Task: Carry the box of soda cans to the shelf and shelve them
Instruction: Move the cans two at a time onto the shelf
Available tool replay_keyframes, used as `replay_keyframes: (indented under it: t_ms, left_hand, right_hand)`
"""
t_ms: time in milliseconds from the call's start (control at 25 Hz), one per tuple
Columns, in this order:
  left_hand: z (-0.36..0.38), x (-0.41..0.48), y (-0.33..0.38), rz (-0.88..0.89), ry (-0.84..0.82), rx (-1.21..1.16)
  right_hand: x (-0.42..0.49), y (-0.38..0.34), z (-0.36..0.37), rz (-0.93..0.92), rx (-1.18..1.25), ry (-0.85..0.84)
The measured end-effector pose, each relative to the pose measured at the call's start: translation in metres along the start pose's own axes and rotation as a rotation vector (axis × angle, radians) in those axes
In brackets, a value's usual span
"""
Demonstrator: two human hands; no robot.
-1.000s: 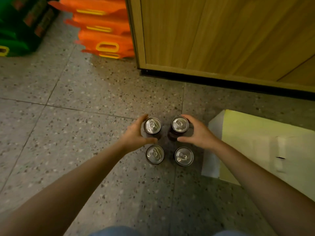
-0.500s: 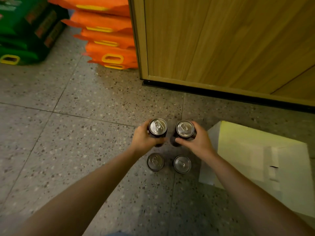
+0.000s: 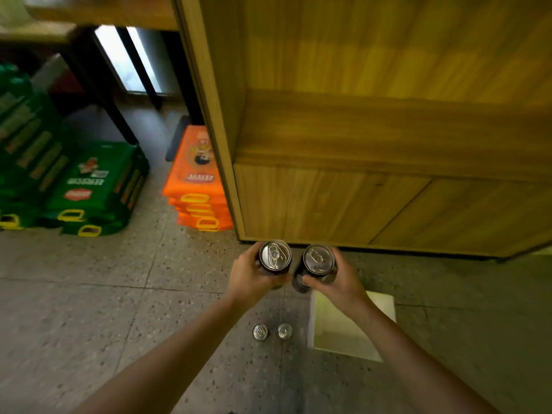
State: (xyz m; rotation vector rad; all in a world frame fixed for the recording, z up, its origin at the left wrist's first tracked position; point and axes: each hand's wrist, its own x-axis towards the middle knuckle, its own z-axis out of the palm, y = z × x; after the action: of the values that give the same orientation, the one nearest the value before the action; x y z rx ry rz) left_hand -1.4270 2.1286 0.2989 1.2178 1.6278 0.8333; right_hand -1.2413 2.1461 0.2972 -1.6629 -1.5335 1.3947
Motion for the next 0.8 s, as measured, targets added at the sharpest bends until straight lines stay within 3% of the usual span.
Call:
replay_keyframes:
  t_ms: [200,440,800]
  left_hand:
    - [-0.043,-0.041,0.164,0.092,-0.094,0.044]
    - [-0.053,-0.062,0.335,0.277,-0.197,0.045]
    - [0.035,-0.013,0.539,0.452,-0.117,-0.072]
  right_hand:
    - [-0.070,-0.140,-0.088,0.011,0.058,0.051]
    - [-0.127,-0.255,-0.202,-0.033,0.017,0.189]
    - [-0.109,-0.341,-0.396,-0.285,0.050,0.378]
